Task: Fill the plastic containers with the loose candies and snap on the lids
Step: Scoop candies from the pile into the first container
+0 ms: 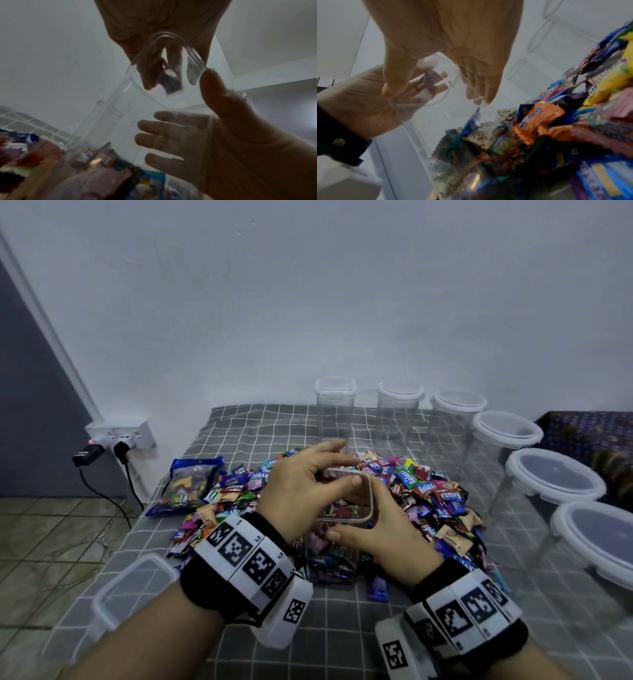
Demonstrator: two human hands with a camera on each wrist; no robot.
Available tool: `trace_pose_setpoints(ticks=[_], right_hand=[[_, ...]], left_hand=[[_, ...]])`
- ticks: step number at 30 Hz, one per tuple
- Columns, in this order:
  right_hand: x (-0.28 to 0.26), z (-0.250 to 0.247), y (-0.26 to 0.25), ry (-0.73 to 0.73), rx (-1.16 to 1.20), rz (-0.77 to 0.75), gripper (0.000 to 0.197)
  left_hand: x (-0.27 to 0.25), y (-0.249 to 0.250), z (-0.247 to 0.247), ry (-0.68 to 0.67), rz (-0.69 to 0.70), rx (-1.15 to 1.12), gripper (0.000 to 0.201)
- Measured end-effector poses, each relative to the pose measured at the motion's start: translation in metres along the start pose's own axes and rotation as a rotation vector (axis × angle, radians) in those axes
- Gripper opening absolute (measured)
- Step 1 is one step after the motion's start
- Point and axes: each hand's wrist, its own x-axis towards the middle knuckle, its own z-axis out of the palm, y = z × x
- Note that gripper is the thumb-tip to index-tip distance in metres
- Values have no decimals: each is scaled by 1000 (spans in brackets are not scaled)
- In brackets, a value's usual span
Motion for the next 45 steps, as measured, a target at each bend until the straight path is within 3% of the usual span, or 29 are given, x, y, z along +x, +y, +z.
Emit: trace_pose_setpoints(ticks=[4,8,10,12,15,19,22,25,30,34,40,45], right_hand=[[2,-2,0,-19,-37,18,75],[1,-18,-10,-222,-132,111,80],[0,-27,-18,-277,-263,142,75],[1,-35,-23,-291,-530,147,84],[10,-40,-23,-258,-909,193,84],[24,-37,-13,-282,-1138,264,98],[38,-34,-3,-335,-1249,322,109],[51,-30,9,-366,-1261,345,114],[57,-25,28,-383,-1343,360,106],[58,-24,23,-383,-1399,303,75],[51,-19,9,-310,-1435,193,42],[49,-20,5,-278,-1435,176,28]], left_hand=[[-2,3,1,4,3,-127,25],[-4,2,-5,229,28,-204,11],[-3,-4,-13,306,5,-174,9],[-1,-12,-23,296,-73,-66,15],[2,-25,-36,170,-247,283,19],[9,-49,-43,-221,-355,927,48],[15,-70,-42,-455,-477,1063,92],[19,-80,-37,-580,-547,1079,108],[18,-90,-31,-654,-543,1066,94],[15,-92,-28,-635,-482,1098,77],[13,-87,-28,-469,-425,1096,39],[12,-82,-26,-382,-415,1045,25]])
